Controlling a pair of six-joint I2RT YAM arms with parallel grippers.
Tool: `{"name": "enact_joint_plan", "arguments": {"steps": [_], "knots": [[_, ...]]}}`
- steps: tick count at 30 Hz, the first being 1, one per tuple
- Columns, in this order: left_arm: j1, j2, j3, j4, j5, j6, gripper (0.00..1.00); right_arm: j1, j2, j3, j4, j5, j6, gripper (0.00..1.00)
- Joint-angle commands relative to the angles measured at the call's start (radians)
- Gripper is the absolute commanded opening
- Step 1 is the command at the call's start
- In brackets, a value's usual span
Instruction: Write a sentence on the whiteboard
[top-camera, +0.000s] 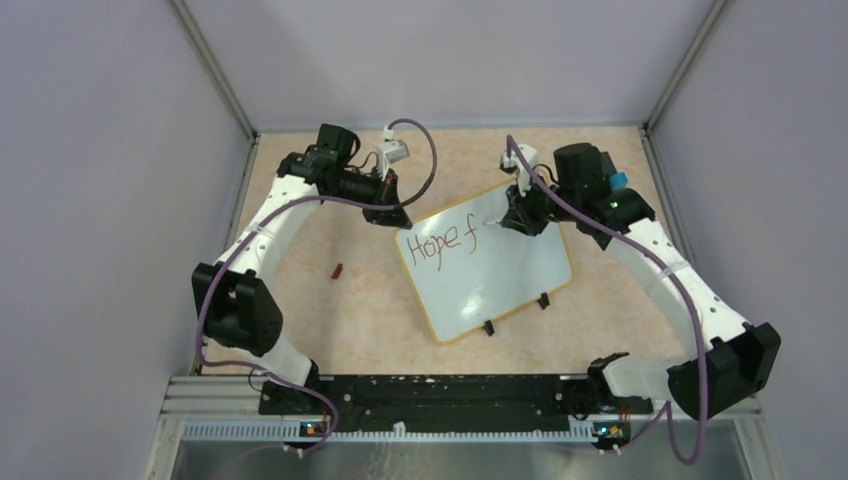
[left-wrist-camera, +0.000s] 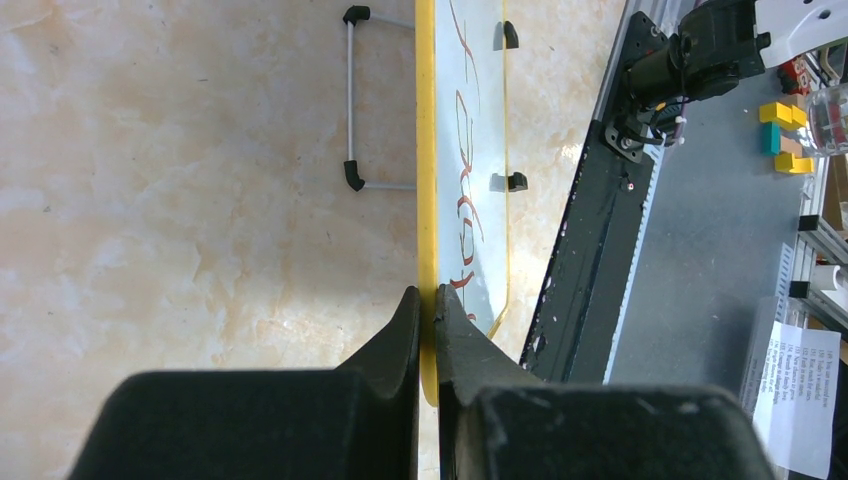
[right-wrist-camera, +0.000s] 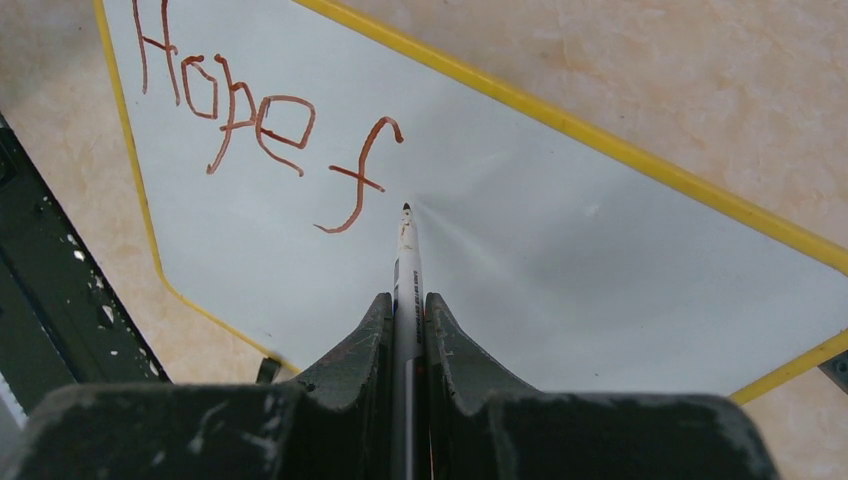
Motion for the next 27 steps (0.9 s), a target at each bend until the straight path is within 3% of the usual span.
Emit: {"name": "enact_joint_plan", "arguments": {"steps": [1, 27], "knots": [[-0.028, -0.01, -0.03, -0.023, -0.015, 0.033, 0.0, -0.008, 0.019, 0.057, 0.038, -0.013, -0.003, 0.0], [-0.03, -0.014, -0.041, -0.022, -0.015, 0.037, 0.0, 0.026, 0.026, -0.013, 0.033, -0.013, -0.009, 0.0]]}}
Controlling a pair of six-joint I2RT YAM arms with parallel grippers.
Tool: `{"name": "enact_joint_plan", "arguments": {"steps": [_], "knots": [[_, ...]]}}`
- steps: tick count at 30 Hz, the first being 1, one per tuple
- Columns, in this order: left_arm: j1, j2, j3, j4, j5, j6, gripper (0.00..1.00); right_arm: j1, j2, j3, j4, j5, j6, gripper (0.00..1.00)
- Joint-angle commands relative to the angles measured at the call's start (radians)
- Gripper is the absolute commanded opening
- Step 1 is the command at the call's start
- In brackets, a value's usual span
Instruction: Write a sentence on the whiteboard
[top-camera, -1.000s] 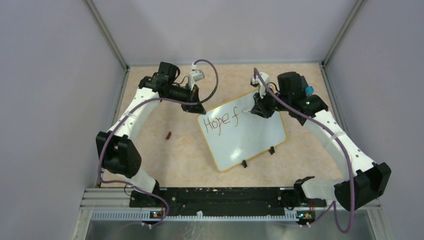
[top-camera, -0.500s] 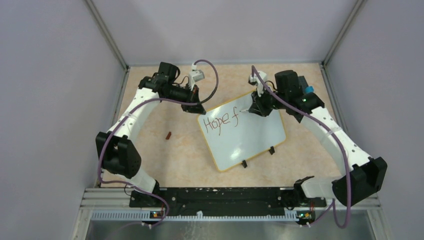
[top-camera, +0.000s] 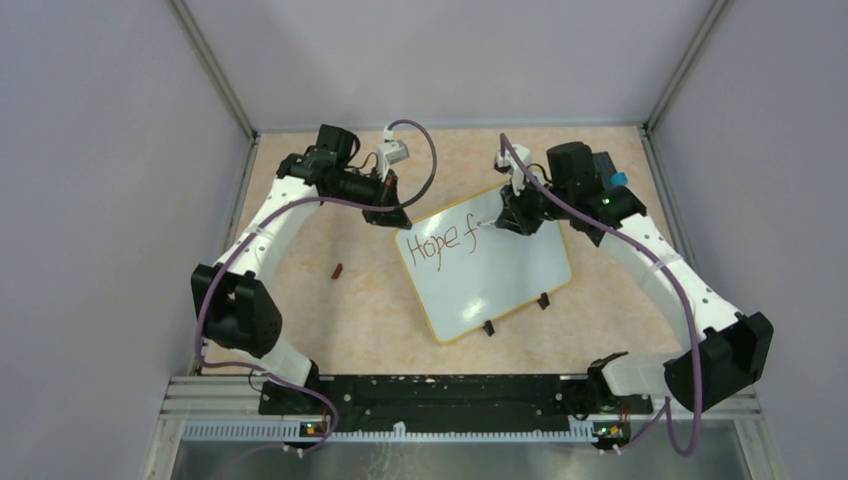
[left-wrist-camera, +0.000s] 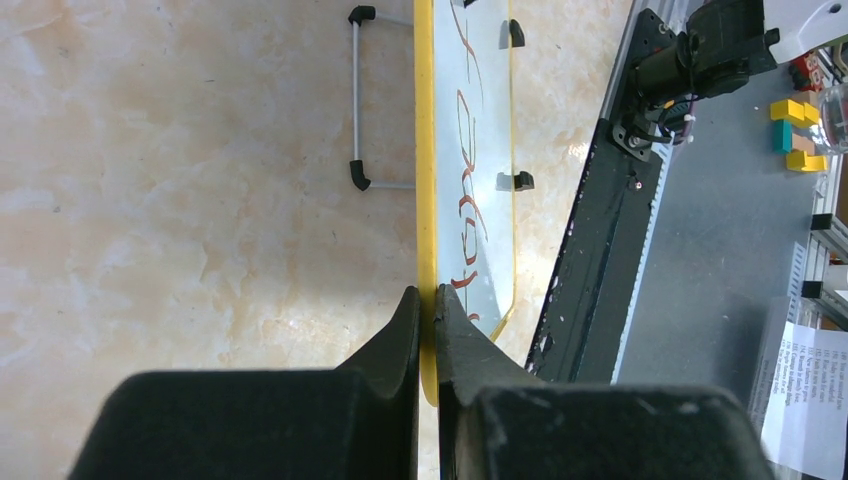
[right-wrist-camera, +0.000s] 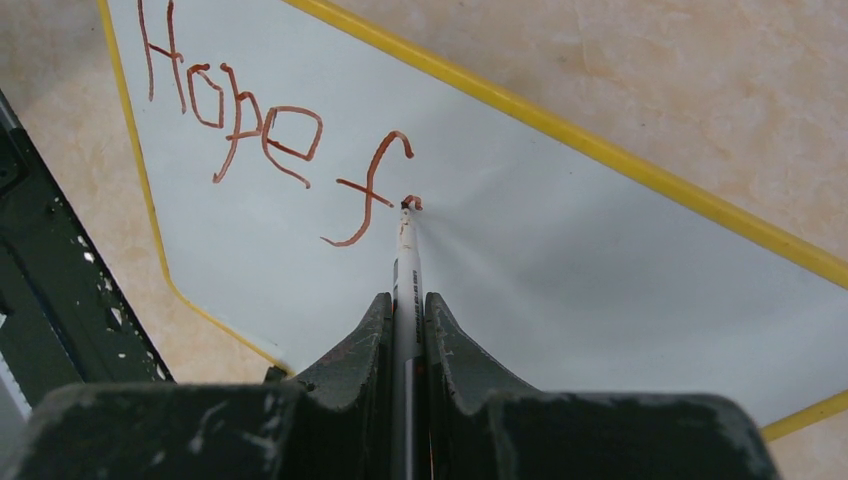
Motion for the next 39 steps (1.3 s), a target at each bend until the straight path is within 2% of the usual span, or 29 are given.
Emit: {"name": "enact_joint_plan", "arguments": {"steps": [1, 10, 23, 39], "knots": [[-0.028, -0.006, -0.031, -0.028, -0.007, 0.029, 0.0, 0.008, -0.023, -0.033, 0.009, 0.002, -0.021, 0.0], [-0.028, -0.014, -0.037, -0.026, -0.009, 0.031, 0.0, -0.001, -0.059, -0.08, -0.006, 0.038, -0.041, 0.0], [-0.028, -0.014, -0.04, -0.024, -0.007, 0.031, 0.0, -0.047, -0.036, 0.005, -0.007, 0.087, -0.064, 0.0], [-0.028, -0.02, -0.045, -0.025, -0.006, 0.034, 0.0, -0.037, 0.008, 0.063, 0.006, 0.02, -0.023, 0.0]]}}
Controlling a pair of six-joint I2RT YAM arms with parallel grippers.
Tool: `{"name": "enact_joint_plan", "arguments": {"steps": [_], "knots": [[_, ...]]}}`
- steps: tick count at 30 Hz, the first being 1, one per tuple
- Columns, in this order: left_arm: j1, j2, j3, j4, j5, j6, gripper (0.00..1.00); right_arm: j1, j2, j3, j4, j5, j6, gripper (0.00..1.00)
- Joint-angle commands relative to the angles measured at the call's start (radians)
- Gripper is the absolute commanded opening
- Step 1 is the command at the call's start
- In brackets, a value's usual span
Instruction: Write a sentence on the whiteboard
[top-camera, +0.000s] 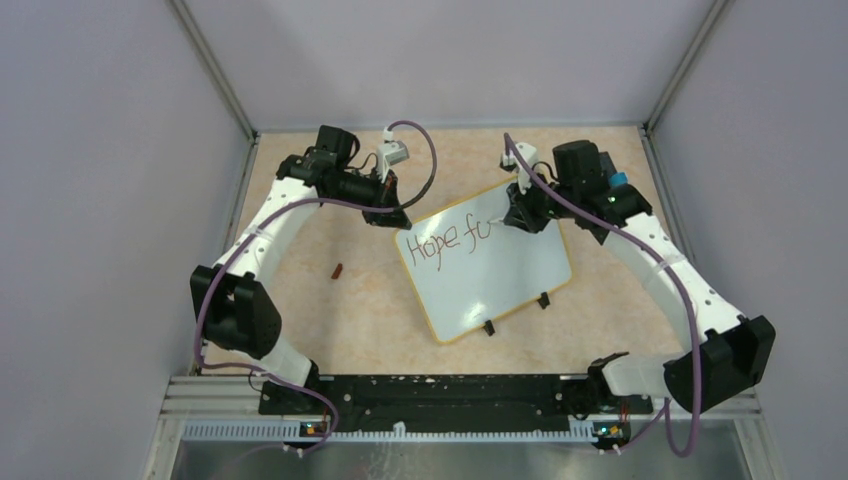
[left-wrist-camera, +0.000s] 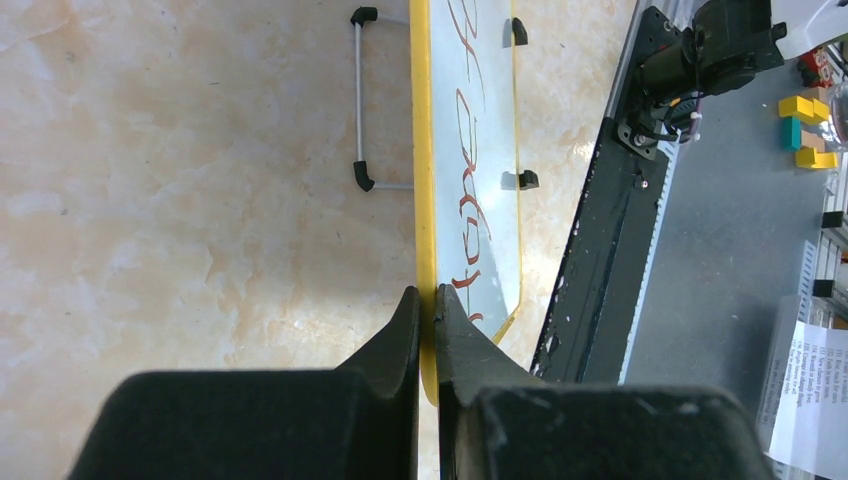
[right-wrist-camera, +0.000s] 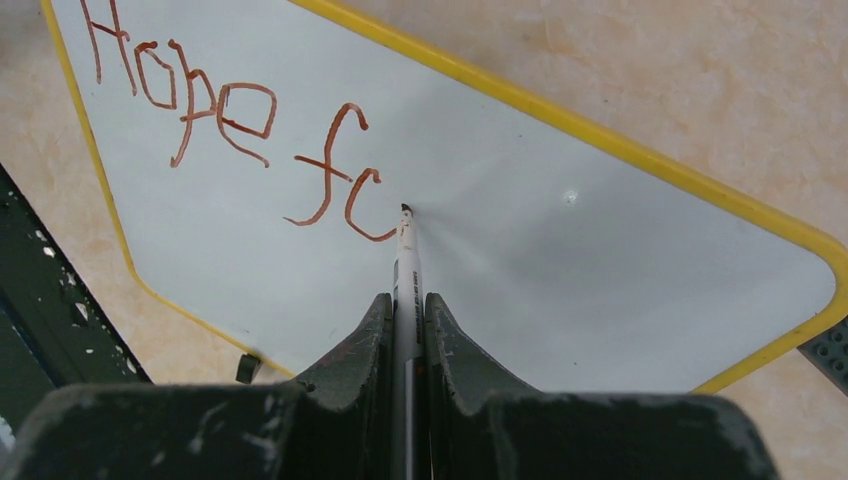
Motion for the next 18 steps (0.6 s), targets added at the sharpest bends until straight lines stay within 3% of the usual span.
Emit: {"name": "enact_joint_plan", "arguments": {"steps": [1, 18], "knots": [[-0.027, -0.014, -0.036, -0.034, -0.003, 0.023, 0.0, 0.004, 0.016, 0.059, 0.048, -0.018, 0.016, 0.0], [-0.027, -0.018, -0.04, -0.033, -0.003, 0.025, 0.0, 0.065, 0.006, 0.049, 0.041, 0.002, 0.015, 0.0]]}}
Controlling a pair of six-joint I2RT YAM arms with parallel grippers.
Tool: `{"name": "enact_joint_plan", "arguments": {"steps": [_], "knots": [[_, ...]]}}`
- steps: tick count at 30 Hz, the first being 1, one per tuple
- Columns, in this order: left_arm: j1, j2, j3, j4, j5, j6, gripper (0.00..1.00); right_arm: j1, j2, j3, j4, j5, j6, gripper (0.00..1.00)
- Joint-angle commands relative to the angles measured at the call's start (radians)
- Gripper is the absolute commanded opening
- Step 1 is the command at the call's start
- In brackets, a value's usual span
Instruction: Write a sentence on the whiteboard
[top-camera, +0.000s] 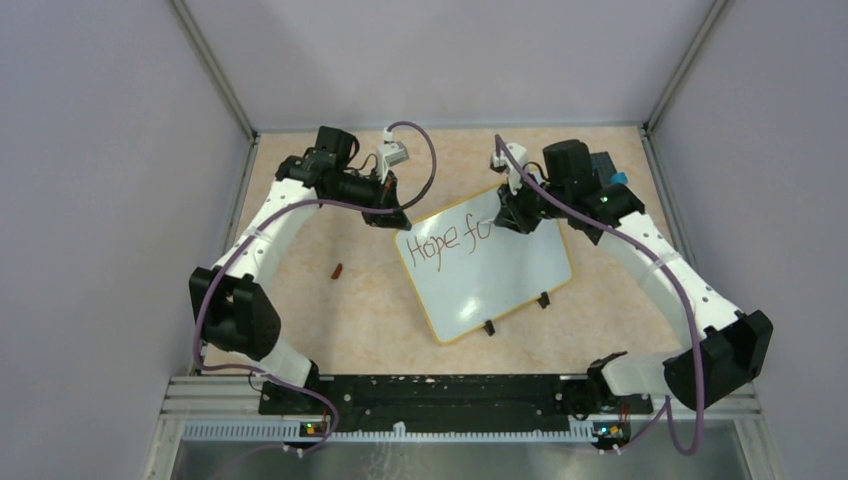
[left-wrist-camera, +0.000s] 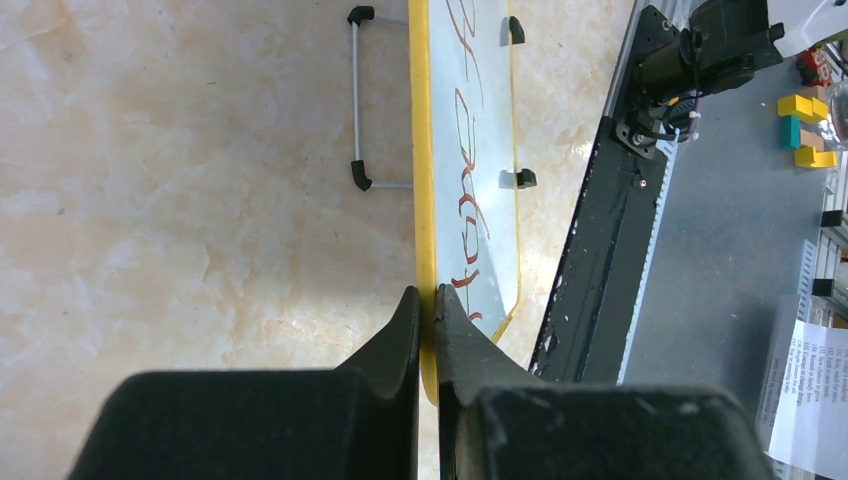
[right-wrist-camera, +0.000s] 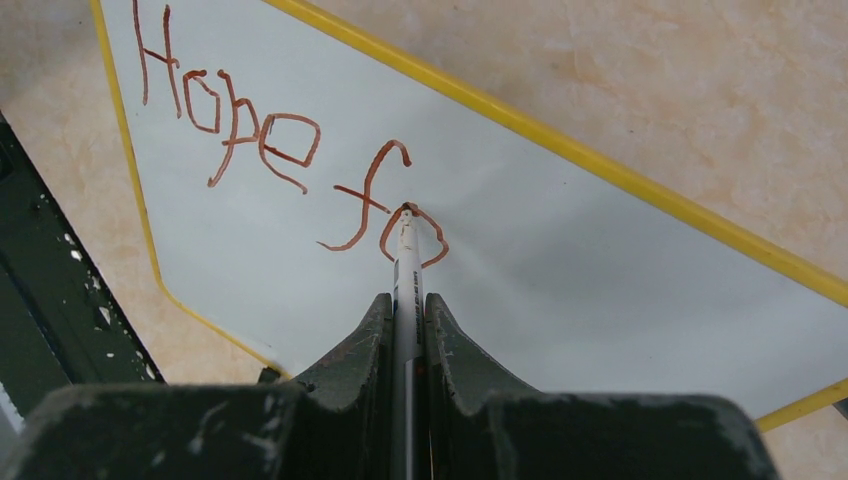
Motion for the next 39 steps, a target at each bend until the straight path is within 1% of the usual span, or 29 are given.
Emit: {"name": "enact_joint_plan", "arguments": {"steps": [1, 5, 7, 19, 24, 30, 39], "knots": [[-0.027, -0.007, -0.032, -0.035, -0.002, 0.025, 0.0, -0.003, -0.021, 0.03, 0.02, 0.013, -0.012, 0.0], [-0.027, -0.007, -0.037, -0.03, 0.0, 0.026, 0.0, -0.095, -0.046, 0.041, 0.0, -0.043, -0.026, 0.0], [-0.027, -0.005, -0.036, -0.03, 0.001, 0.027, 0.0, -0.107, -0.059, 0.035, -0.006, -0.043, -0.039, 0.0], [-0.027, -0.011, -0.038, -0.03, -0.001, 0.028, 0.0, -0.108, -0.027, 0.033, -0.002, -0.067, -0.045, 0.0], [-0.027, -0.011, -0.038, -0.029, -0.004, 0.028, 0.0, -0.108, -0.01, 0.034, -0.002, -0.054, -0.053, 0.0], [-0.027, -0.007, -0.034, -0.028, -0.003, 0.025, 0.0, -0.109, -0.022, 0.016, -0.002, -0.009, -0.067, 0.0], [-0.027, -0.008, -0.038, -0.029, -0.004, 0.028, 0.0, -0.112, -0.062, -0.05, -0.024, 0.014, -0.085, 0.0]]}}
